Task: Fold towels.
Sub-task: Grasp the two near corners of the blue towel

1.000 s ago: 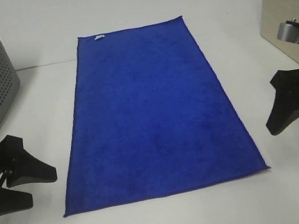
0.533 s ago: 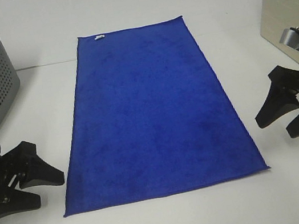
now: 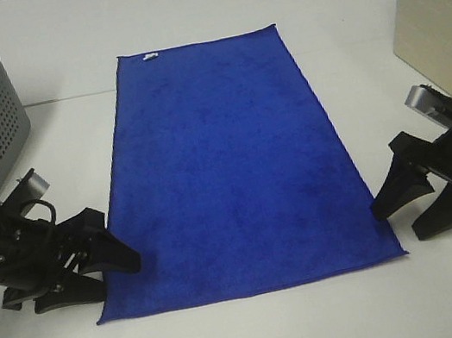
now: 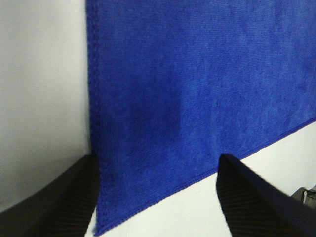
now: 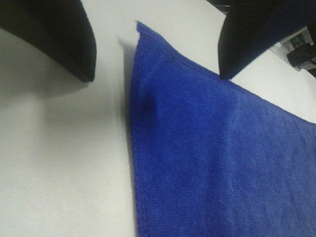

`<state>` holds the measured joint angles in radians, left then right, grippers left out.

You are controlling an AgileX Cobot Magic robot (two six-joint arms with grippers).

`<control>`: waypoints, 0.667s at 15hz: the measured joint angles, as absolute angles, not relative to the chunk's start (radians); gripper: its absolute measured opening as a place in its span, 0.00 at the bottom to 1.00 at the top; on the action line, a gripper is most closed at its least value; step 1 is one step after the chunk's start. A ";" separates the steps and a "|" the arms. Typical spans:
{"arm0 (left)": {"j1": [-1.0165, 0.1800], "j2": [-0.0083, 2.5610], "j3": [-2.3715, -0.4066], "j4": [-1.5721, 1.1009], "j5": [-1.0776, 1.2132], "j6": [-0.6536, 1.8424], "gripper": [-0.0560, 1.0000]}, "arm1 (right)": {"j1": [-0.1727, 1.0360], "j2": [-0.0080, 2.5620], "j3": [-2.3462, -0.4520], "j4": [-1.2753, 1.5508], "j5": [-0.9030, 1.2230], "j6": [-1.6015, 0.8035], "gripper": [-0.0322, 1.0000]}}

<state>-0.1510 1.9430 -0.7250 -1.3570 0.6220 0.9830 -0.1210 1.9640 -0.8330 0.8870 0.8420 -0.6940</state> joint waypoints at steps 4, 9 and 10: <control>-0.174 1.973 -0.754 -1.368 0.644 0.976 0.62 | -0.010 1.990 -0.858 0.919 0.810 -0.684 0.58; -0.174 1.987 -0.752 -1.339 0.597 0.957 0.06 | -0.009 2.000 -0.859 0.862 0.751 -0.615 0.05; -0.174 1.987 -0.752 -1.326 0.597 0.956 0.06 | -0.009 2.000 -0.859 0.861 0.753 -0.610 0.05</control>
